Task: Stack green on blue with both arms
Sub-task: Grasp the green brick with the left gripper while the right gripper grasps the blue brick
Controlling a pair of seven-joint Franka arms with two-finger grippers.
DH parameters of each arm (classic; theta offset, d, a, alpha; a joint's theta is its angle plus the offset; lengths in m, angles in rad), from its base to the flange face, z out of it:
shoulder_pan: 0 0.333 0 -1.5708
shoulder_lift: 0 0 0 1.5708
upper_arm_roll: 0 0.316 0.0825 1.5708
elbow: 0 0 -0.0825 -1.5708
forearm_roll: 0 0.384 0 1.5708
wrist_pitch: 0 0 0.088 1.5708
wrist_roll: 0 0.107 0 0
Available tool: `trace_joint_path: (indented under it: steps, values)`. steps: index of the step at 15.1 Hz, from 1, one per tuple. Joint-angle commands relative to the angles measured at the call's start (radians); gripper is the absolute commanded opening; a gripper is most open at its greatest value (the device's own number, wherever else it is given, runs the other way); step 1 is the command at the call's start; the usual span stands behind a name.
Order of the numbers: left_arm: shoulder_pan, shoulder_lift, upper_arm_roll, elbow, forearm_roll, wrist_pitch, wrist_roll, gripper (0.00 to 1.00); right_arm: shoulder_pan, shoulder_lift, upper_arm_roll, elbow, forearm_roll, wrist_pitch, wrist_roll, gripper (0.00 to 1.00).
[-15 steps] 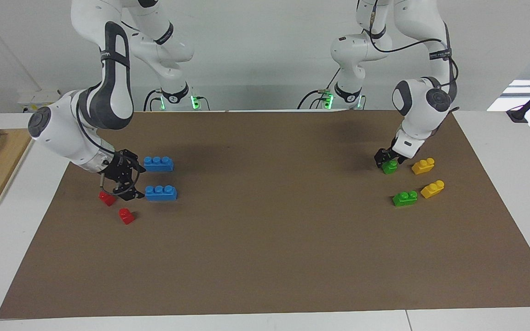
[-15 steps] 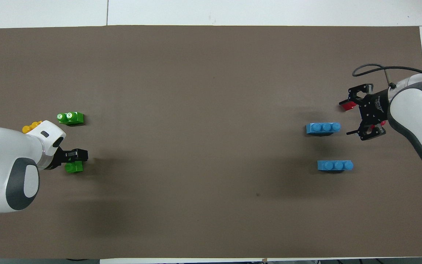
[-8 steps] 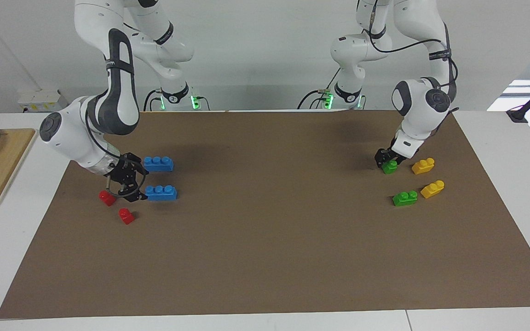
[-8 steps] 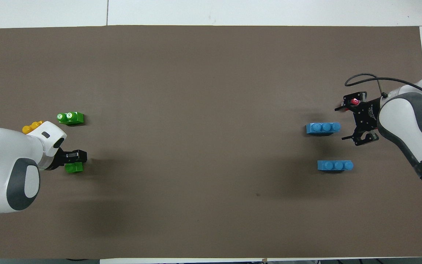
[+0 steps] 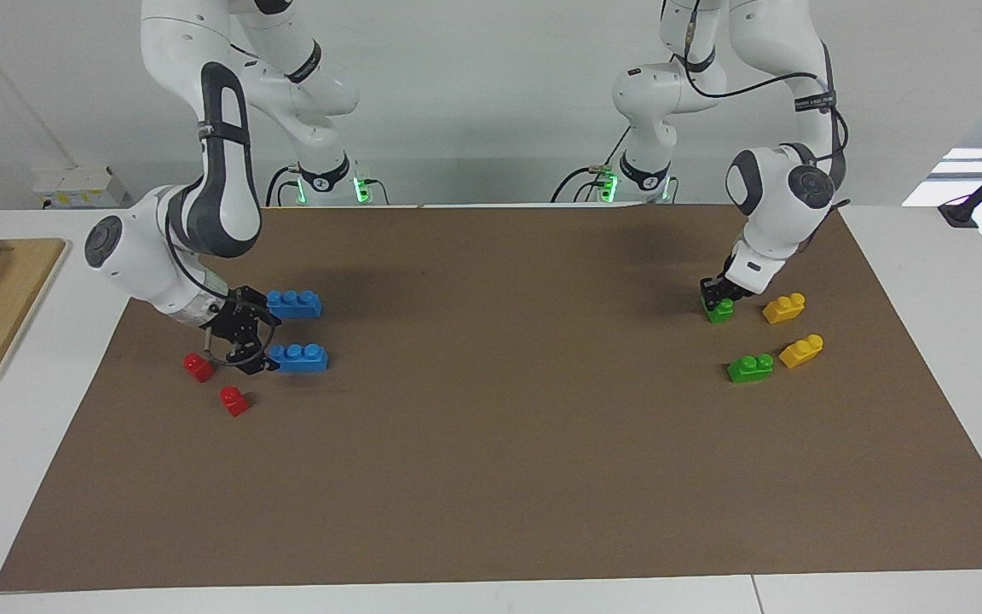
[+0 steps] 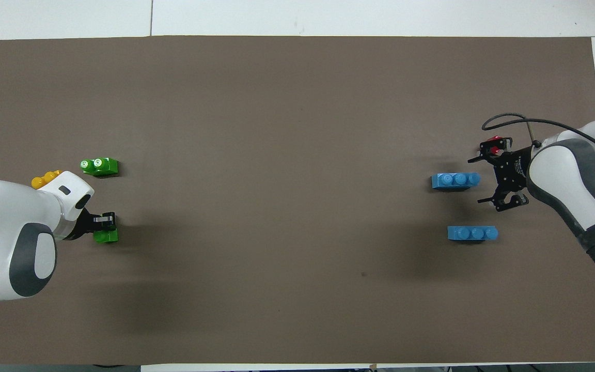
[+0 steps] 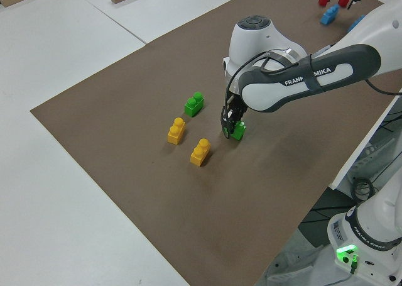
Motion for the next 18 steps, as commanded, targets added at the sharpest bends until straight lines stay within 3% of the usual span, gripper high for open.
trace_joint_path:
  steps: [1, 4, 6, 12, 16, 18]
  values:
    - [0.008, 0.001, -0.003, 0.082, 0.011, -0.091, -0.041, 0.00, -0.015, 0.009, 0.009, -0.019, 0.050, 0.037, -0.052, 1.00]
    - [-0.004, 0.036, -0.005, 0.269, 0.002, -0.270, -0.179, 0.00, -0.020, 0.030, 0.009, -0.021, 0.053, 0.057, -0.062, 1.00]
    - [-0.009, 0.051, -0.008, 0.341, 0.002, -0.317, -0.268, 0.00, -0.026, 0.049, 0.009, -0.021, 0.059, 0.076, -0.084, 1.00]
    - [-0.033, 0.064, -0.009, 0.380, -0.050, -0.314, -0.522, 0.00, -0.024, 0.058, 0.009, -0.021, 0.097, 0.088, -0.101, 0.99]
    - [-0.044, 0.065, -0.009, 0.381, -0.057, -0.294, -0.702, 0.00, -0.032, 0.059, 0.009, -0.019, 0.111, 0.090, -0.102, 0.90]
    - [-0.046, 0.067, -0.011, 0.389, -0.057, -0.289, -0.746, 0.00, -0.032, 0.059, 0.009, -0.019, 0.124, 0.091, -0.102, 0.80]
